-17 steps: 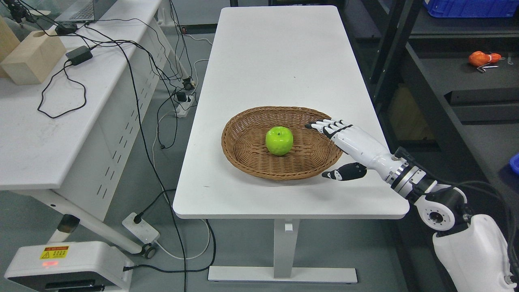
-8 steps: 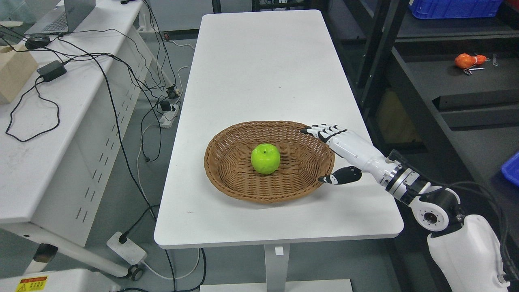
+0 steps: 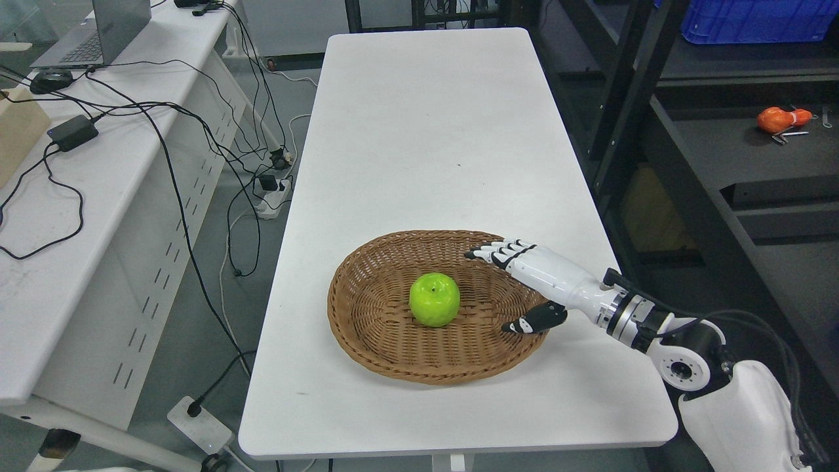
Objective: Place green apple on left shelf middle layer
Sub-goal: 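Lower the open right hand down onto the green apple in the basket, then close the right hand fingers around the green apple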
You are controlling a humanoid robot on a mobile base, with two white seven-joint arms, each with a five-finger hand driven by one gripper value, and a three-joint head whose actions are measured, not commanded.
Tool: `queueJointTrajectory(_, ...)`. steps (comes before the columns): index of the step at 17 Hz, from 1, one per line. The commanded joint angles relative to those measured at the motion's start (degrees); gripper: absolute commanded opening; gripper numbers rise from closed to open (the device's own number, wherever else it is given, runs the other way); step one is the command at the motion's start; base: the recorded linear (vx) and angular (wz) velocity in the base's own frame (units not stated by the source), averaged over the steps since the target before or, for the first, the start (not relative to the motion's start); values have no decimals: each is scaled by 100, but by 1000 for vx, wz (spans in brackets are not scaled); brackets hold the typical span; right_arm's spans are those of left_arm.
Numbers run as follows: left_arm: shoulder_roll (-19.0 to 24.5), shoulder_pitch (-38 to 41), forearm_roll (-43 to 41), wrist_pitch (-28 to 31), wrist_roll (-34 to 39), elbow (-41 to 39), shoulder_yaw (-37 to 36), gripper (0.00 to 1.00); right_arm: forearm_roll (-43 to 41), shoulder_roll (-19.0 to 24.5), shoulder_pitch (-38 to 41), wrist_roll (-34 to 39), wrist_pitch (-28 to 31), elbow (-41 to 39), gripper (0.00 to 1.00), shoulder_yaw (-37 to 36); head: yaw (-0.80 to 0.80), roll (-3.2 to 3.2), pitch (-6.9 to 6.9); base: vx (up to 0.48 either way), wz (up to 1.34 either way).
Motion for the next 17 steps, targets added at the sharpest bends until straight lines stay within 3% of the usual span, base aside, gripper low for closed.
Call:
queueJointTrajectory(1,100,1,0,-4,-7,0,0,100,-308,245,35,92,-354,-136,100,404,0,0,0,143,96)
queueJointTrajectory(12,100,1,0,4,2,8,0,100,-185,166,-80,242,-776,-321,100,993,0,0,0,88,13)
queueJointTrajectory(17,100,1,0,4,2,0,0,100,666,340,-115,127,-742,-251,100,1125,0,0,0,5,0)
